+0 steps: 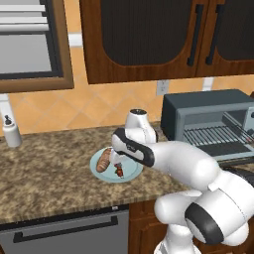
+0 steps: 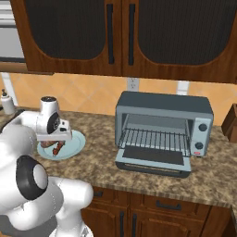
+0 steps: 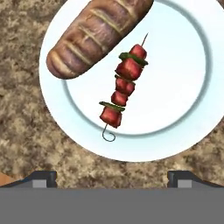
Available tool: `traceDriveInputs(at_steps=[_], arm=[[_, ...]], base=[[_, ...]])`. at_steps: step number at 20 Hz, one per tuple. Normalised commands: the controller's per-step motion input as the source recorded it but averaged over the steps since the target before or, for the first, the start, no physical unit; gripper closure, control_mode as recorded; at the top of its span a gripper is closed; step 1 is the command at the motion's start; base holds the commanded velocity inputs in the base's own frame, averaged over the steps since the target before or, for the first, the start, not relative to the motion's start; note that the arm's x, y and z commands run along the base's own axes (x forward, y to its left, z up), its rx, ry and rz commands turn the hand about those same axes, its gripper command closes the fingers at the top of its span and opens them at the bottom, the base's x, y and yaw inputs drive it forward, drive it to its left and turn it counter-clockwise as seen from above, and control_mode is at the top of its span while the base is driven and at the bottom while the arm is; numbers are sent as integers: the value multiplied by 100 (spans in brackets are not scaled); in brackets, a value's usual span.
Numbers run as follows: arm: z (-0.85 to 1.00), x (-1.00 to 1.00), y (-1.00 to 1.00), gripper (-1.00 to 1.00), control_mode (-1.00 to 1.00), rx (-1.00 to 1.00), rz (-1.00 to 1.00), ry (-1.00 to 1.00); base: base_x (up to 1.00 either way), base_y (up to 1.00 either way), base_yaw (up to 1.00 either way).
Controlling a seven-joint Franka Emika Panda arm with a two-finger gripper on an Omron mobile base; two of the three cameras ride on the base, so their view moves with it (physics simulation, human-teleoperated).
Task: Pick up the kebab skewer and baguette bread, and place them inside the toaster oven. Close the toaster oven door and start by setting the timer.
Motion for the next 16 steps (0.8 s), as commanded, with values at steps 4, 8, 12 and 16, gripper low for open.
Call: traceDriveInputs(at_steps=[4,8,12,16], arm=[[-51,18,9,-100,-100,0,-7,0],[-53,23,32,-100,-100,0,-3,0],[-23,9,4,-100,-100,0,0,2],[-28,3,0,-100,-100,0,0,6]], base=[[0,0,0],[0,0,0],[0,0,0],[0,0,0]])
